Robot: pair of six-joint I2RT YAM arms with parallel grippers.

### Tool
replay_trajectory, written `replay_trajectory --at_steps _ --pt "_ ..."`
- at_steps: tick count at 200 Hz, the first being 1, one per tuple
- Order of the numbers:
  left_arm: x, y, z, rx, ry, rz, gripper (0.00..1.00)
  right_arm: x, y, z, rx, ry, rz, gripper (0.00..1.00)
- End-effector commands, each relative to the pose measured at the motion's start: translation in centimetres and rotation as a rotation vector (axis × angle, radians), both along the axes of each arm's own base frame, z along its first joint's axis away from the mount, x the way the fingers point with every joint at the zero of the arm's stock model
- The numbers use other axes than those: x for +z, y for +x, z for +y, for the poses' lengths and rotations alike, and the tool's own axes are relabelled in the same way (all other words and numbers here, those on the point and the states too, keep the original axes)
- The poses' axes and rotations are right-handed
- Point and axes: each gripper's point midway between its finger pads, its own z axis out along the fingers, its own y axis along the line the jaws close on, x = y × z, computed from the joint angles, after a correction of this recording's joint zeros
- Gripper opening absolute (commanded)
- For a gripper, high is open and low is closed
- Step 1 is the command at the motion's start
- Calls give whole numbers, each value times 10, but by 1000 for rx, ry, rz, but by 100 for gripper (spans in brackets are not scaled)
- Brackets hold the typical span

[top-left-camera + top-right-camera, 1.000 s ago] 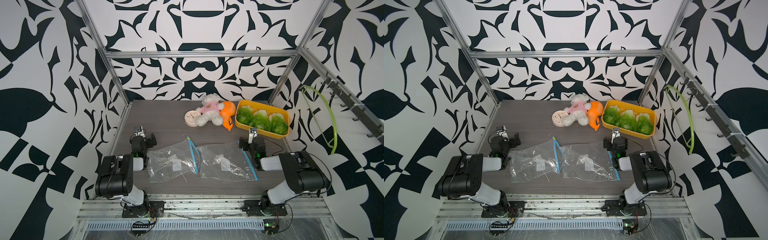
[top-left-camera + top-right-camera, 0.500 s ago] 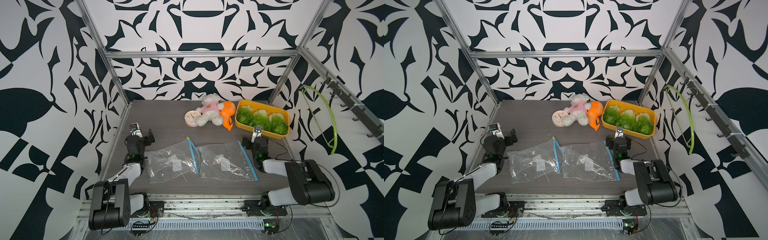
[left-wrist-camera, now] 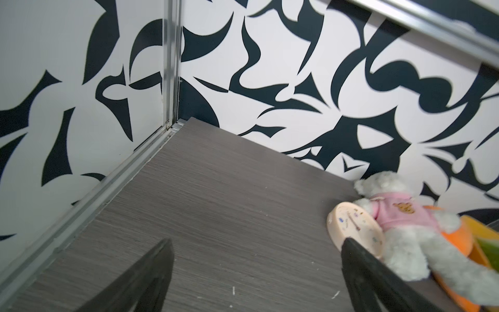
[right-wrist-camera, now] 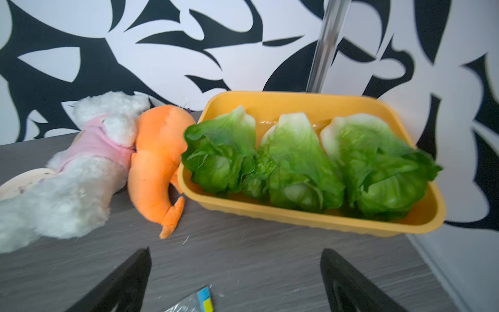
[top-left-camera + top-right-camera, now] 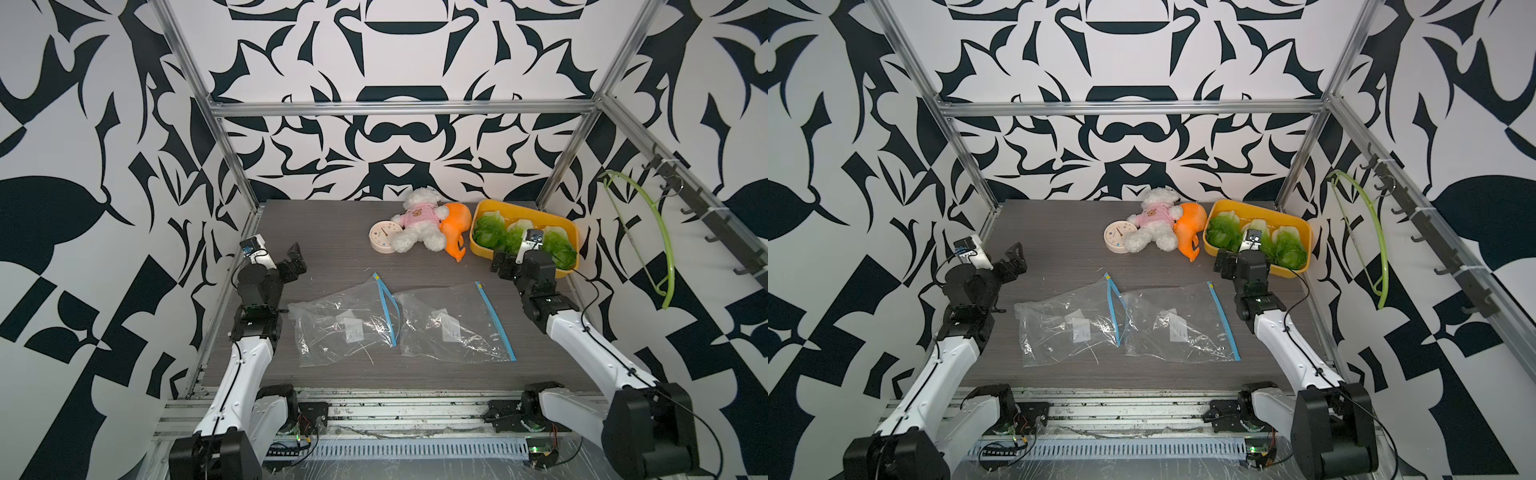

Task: Put the chinese cabbages into a zipper bag and zip it
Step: Move the basket to the center of the board.

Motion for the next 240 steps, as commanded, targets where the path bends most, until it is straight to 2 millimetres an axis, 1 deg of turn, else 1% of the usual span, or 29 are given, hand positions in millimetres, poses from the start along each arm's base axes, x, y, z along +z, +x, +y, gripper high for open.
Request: replay_trajectory --at_steps 1,20,37,47,57,80,102,115,142,153,177,201,219,240 --pt "-15 -16 17 132 -186 39 99 -26 -21 10 -8 152 124 99" --pt "-14 -23 15 123 -216 47 99 -27 -25 15 2 194 169 98" --pt "-16 -27 8 93 -244 92 99 -31 -27 20 15 206 218 91" --pt "-17 -28 3 71 -254 126 99 -32 -27 20 11 214 251 89" --pt "-18 -29 0 58 -270 153 99 -32 -26 26 35 220 284 87" --pt "-22 -28 -16 -7 -336 213 99 -30 -23 32 43 223 348 85" --pt "-23 -28 -35 -78 -358 257 99 -19 -15 41 75 219 369 83" --pt "-23 -29 -45 -106 -353 279 99 -11 -8 44 92 196 366 83" --pt "-29 -31 -66 -154 -351 329 99 -2 7 39 69 122 374 82" --pt "-32 -32 -76 -177 -349 353 99 -4 13 36 52 103 395 82" --pt "-39 -31 -99 -228 -338 394 99 -7 30 36 38 88 417 81" --pt "-42 -28 -121 -274 -311 423 99 -11 48 34 19 62 439 79" --pt "-45 -24 -133 -292 -296 446 99 -12 62 36 18 64 439 78" --pt "-46 -17 -148 -327 -288 453 99 -20 81 39 11 66 452 75"
